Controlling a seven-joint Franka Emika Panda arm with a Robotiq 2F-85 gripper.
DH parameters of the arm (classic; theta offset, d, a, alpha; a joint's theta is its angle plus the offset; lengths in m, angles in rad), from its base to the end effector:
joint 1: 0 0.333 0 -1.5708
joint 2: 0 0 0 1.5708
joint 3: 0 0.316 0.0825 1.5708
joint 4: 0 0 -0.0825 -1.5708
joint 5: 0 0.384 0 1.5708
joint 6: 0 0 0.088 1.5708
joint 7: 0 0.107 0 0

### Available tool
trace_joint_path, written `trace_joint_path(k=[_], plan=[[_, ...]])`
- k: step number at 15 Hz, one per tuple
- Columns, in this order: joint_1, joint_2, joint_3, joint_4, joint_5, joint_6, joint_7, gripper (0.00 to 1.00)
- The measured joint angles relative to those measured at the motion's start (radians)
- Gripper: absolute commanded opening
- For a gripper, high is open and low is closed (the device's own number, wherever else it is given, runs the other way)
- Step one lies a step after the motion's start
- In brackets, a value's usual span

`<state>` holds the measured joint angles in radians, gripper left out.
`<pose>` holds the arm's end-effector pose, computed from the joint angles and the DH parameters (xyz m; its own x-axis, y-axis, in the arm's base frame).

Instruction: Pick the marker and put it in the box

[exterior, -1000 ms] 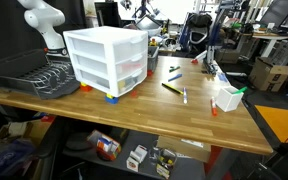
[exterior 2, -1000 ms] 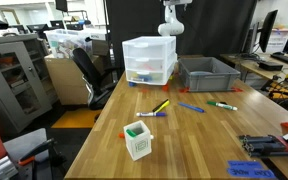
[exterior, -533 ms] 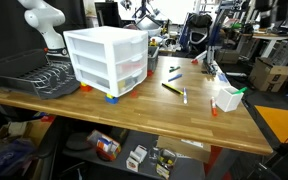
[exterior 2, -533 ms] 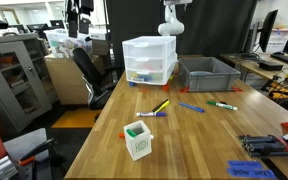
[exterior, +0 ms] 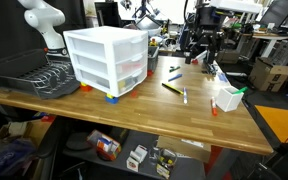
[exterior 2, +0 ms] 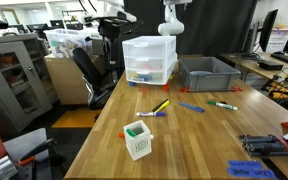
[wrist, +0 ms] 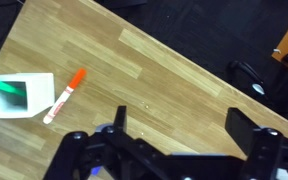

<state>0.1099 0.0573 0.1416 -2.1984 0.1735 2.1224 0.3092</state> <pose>0.5051 0.1376 0.3479 0.9734 -0.1471 -0.1757 -0.1651 -0.9819 -0.0927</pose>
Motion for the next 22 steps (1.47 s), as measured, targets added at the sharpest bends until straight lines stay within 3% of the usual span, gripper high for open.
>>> trace_joint_path(k=[10, 17, 22], plan=[[-0.001, 0.047, -0.024, 0.024, 0.026, 0.034, 0.037, 1.0], [-0.012, 0.262, -0.093, 0.033, 0.031, 0.364, 0.076, 1.0], [0.001, 0.374, -0.124, 0.07, 0.023, 0.498, 0.137, 1.0]])
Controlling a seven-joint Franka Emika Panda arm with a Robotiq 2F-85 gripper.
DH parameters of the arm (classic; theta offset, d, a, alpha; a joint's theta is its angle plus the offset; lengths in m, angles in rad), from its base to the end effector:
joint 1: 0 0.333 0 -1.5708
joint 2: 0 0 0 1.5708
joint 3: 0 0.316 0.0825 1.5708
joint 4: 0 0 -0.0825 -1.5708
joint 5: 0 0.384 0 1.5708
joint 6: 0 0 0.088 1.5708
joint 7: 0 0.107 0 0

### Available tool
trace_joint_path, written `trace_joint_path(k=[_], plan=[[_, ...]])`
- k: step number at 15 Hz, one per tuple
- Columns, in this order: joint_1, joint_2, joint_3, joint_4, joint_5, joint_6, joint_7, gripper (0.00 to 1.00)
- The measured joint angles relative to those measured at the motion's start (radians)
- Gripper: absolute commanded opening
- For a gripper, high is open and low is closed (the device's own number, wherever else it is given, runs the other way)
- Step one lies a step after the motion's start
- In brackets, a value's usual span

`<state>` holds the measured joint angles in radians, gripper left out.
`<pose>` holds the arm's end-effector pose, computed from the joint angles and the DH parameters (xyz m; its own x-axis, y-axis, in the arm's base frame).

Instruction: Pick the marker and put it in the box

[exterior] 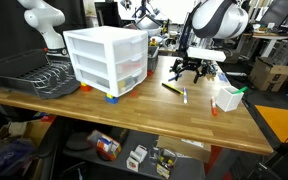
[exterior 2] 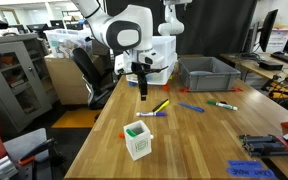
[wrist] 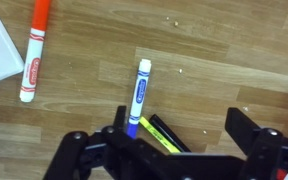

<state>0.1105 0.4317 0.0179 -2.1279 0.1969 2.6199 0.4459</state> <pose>0.5769 0.0699 0.2083 0.8837 -0.4680 -0.0046 -0.4648 -0.8765 -0.1252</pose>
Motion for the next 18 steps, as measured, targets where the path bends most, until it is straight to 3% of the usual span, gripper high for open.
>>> trace_joint_path(k=[5, 18], plan=[[0.031, 0.064, -0.061, 0.016, 0.0, 0.066, 0.13, 1.0], [0.102, 0.259, -0.17, 0.207, -0.092, 0.057, 0.322, 1.0]])
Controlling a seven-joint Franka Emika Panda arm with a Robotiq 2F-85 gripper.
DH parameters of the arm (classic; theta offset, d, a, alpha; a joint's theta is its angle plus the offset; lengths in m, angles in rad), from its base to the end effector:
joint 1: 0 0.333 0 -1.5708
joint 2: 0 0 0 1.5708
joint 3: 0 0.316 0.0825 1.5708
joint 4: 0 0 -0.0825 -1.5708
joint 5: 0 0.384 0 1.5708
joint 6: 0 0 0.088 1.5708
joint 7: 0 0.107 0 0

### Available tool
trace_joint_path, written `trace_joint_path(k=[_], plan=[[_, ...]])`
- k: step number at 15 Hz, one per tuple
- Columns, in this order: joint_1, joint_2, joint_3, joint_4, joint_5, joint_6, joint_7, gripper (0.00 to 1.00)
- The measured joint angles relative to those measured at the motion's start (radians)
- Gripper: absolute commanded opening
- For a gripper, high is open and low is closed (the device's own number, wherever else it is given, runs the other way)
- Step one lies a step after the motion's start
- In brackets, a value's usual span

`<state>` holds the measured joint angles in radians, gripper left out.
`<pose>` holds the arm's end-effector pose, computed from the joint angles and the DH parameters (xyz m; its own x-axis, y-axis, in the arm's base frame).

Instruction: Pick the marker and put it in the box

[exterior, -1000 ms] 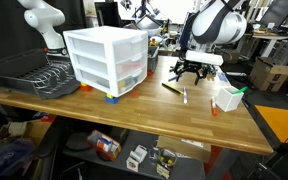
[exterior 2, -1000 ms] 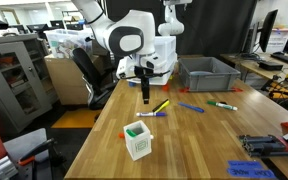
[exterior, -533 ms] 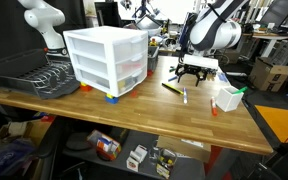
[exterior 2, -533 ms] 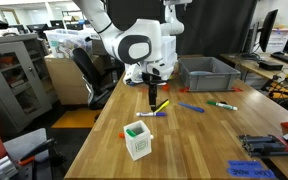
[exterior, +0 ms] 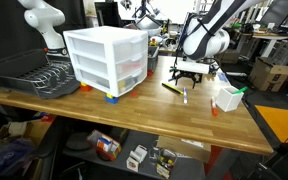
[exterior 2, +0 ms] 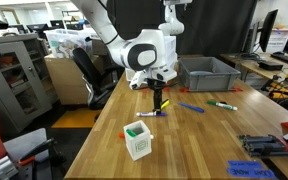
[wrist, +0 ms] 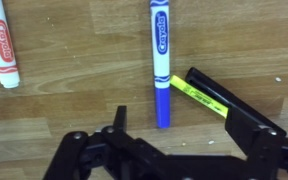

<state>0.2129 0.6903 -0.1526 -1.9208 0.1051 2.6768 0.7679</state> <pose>0.6254 0.0372 0.1384 0.7203 -0.6884 0.0856 -0.6893 -0.7241 -0.0230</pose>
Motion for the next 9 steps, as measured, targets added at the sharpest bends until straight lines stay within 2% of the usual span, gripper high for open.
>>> trace_joint_path(k=[4, 8, 9], plan=[[0.02, 0.019, -0.025, 0.005, -0.017, -0.014, 0.062, 1.0], [0.024, 0.035, -0.029, -0.002, -0.018, -0.022, 0.113, 0.86], [0.024, 0.039, -0.033, -0.002, -0.018, -0.021, 0.122, 0.72]])
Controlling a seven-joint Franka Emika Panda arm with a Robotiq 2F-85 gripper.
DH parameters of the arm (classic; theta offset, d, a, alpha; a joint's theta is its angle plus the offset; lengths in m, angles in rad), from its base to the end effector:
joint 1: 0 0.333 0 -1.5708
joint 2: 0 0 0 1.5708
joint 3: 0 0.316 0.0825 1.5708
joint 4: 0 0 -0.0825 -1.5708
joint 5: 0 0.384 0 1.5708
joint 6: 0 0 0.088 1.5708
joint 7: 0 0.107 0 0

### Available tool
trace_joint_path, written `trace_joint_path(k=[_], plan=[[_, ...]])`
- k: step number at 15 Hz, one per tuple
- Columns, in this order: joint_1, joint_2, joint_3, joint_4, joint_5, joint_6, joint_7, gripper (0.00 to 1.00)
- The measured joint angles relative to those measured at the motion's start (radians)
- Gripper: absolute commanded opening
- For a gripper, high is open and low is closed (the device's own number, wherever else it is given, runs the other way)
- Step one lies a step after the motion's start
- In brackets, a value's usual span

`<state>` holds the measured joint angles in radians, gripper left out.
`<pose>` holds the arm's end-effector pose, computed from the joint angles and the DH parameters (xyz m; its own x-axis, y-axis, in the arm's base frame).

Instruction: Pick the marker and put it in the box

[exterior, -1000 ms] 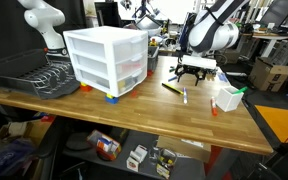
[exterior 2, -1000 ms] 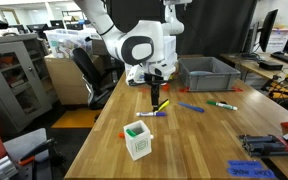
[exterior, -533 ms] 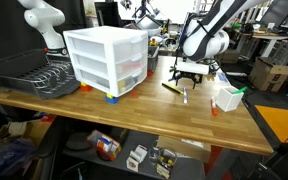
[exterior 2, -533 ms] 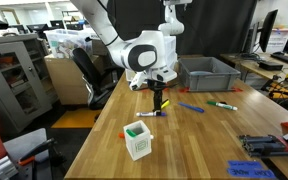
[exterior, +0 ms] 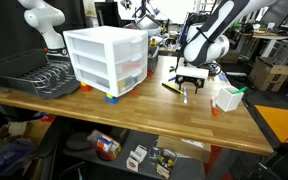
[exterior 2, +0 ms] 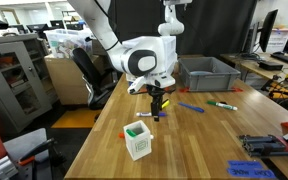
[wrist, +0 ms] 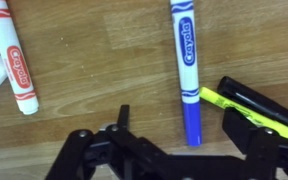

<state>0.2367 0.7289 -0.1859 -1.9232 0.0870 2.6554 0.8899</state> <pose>0.6155 0.0304 0.1142 0.6452 -0.7602 0.0757 -0.7637 -0.6446 0.0360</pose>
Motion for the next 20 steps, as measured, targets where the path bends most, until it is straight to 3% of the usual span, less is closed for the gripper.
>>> trace_joint_path(k=[1, 2, 10, 20], plan=[[0.0, 0.0, -0.004, 0.001, 0.0, 0.001, 0.008, 0.61], [0.0, 0.0, -0.007, 0.0, 0.0, 0.0, 0.013, 0.6], [0.003, 0.004, -0.007, 0.008, 0.0, 0.001, 0.036, 0.03], [0.015, -0.07, 0.01, -0.001, -0.001, 0.002, 0.045, 0.04]])
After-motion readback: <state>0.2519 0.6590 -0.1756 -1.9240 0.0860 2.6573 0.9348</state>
